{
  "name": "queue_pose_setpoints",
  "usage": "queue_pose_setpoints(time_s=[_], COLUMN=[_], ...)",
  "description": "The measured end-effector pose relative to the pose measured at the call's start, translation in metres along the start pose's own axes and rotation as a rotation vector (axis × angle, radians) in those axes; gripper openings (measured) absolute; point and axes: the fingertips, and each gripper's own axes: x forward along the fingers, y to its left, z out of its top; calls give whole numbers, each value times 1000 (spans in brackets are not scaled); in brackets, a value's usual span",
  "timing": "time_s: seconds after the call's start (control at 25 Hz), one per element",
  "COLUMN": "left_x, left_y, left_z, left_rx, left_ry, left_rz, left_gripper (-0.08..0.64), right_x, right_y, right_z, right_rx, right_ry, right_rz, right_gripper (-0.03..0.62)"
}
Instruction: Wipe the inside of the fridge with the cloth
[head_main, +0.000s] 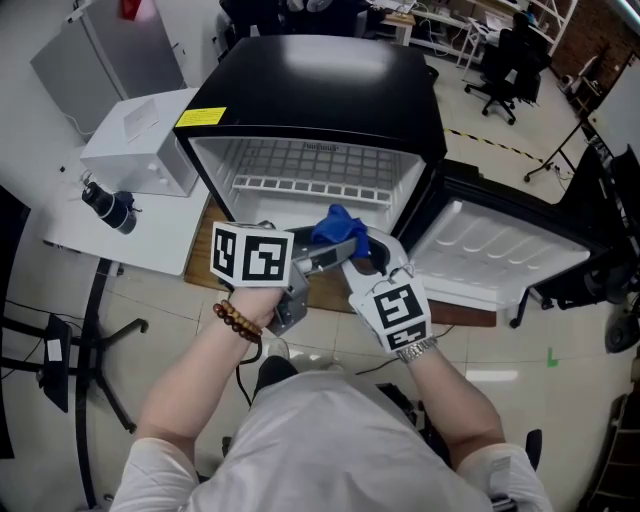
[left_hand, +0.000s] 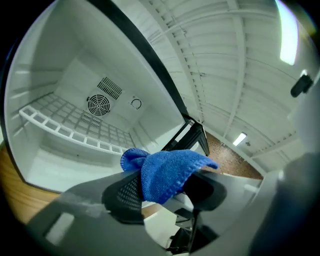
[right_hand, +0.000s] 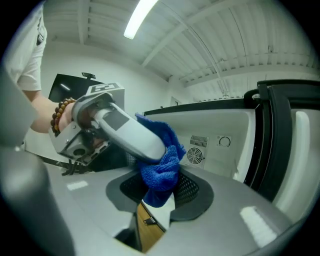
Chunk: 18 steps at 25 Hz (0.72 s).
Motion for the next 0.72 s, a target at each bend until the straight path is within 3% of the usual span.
queue_pose_setpoints(time_s=[0.16,0.28,0.52,0.72], left_x=[4,7,17,32], left_y=[12,18,23,24], left_z=[-4,1,21,41], left_rx=[118,201,397,532], left_ry=[36,55,59,15], left_rz=[127,182,249,265], left_gripper=[193,152,132,127], right_x=[4,8,5,-7], right_y=[-6,-13,-27,-38], right_z=[-15,-23,-36,-47], right_rx=[55,89,142,179], right_ry=[61,91,134,160], right_rz=[-40,-73,-150,-212], right_gripper=[144,167,172,172])
